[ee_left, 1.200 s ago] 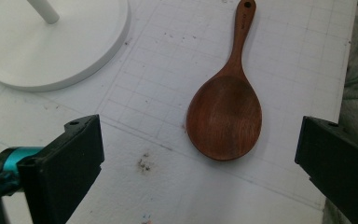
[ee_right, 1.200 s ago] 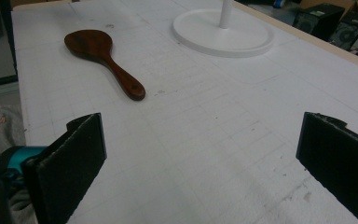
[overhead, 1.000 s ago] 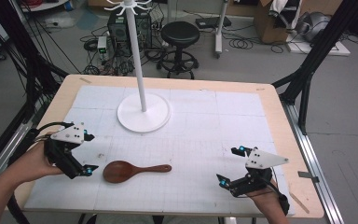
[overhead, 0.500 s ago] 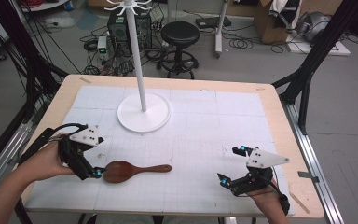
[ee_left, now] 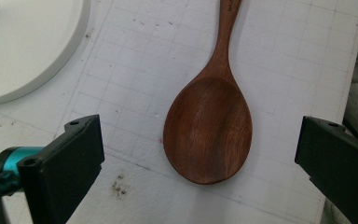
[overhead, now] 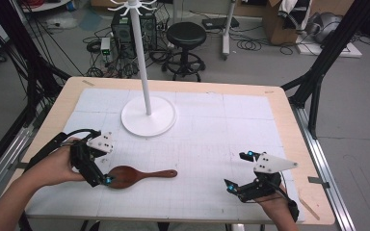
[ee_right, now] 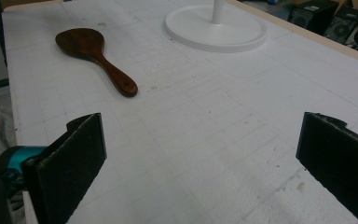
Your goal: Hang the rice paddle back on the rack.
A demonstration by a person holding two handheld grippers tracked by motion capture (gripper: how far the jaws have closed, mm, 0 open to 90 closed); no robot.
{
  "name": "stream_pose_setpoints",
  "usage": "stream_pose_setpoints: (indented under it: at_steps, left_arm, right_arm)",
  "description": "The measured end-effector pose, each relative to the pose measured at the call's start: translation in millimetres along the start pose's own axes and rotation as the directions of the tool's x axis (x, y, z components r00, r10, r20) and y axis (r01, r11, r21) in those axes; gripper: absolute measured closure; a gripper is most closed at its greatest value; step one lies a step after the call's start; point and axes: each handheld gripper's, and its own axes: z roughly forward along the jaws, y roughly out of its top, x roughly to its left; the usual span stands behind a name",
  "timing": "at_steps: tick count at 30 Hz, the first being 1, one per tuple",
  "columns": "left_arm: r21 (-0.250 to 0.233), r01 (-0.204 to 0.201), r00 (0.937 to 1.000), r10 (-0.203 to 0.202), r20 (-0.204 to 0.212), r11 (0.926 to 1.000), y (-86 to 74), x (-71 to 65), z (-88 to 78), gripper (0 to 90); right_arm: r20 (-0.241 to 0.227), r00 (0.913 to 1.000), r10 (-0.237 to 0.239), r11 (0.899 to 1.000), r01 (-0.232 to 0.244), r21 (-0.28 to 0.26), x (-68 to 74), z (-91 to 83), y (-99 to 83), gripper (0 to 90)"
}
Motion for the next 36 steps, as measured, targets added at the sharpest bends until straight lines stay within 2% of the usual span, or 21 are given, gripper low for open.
stream_pose_setpoints:
  at_steps: [7, 18, 30, 36]
  left_arm:
    - [0.010, -0.008, 1.0000, 0.008, 0.002, 0.9999, 4.5, -4.5, 0.0, 1.8]
    - [0.038, -0.038, 0.9991, 0.038, 0.021, 0.9985, 23.5, -16.1, 9.7, 1.8]
    - [0.104, -0.078, 0.9966, 0.075, 0.033, 0.9915, 39.9, -19.2, 26.2, 1.8]
    - [0.130, -0.077, 0.9964, 0.072, 0.046, 0.9885, 43.1, -17.1, 33.3, 1.8]
  right_arm:
    - [-0.004, 1.0000, 0.002, 1.000, -0.002, 0.001, 0.3, 0.3, -0.1, 0.3]
    - [-0.006, 1.0000, -0.002, 1.000, 0.002, 0.004, 0.5, 1.1, -0.3, 0.3]
    - [-0.008, 1.0000, -0.005, 1.000, 0.005, 0.009, 0.6, 1.5, -0.9, 0.3]
    - [-0.009, 1.0000, -0.004, 1.000, 0.004, 0.016, 1.0, 1.9, -1.1, 0.3]
